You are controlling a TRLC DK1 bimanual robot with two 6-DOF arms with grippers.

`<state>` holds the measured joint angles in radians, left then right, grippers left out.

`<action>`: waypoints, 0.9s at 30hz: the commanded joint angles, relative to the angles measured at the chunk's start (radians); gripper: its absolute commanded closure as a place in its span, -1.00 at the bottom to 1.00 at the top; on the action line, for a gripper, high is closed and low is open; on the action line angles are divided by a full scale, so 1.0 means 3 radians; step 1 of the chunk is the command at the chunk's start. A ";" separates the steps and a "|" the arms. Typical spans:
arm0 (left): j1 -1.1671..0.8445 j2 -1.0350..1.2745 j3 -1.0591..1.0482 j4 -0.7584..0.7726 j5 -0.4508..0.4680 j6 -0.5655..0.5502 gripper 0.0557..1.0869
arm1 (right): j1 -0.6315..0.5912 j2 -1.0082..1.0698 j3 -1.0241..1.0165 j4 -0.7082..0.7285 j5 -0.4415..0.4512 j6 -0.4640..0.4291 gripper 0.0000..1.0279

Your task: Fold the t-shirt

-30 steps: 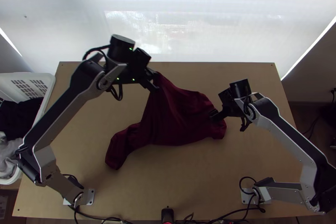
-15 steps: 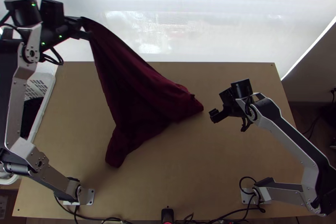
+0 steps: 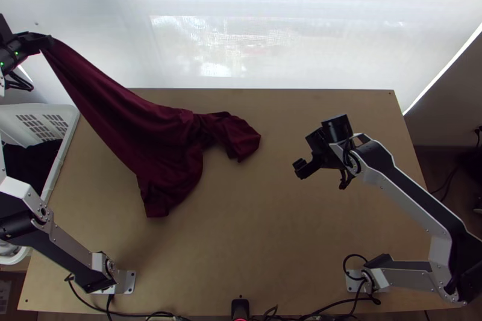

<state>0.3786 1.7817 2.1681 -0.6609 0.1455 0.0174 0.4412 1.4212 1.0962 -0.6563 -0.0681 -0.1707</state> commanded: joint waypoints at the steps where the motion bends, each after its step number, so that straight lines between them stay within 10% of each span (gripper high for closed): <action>1: 0.0267 0.0044 -0.0242 0.0061 0.0006 -0.0053 0.93 | 0.0365 0.0294 0.0166 0.0025 -0.0003 -0.0060 -0.90; 13: 0.0430 -0.0187 -0.0713 0.0168 0.0006 -0.0099 0.93 | 0.1572 0.1465 0.1091 0.0025 0.0002 -0.0213 -0.90; 27: 0.0492 -0.0396 -0.1219 0.0413 0.0006 -0.0124 0.93 | 0.1035 0.2309 0.2037 0.0056 0.0002 -0.0346 -0.90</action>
<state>0.5240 1.6833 1.8664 -0.5682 0.1478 -0.0086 0.8089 2.0151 1.5978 -0.6449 -0.0685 -0.2466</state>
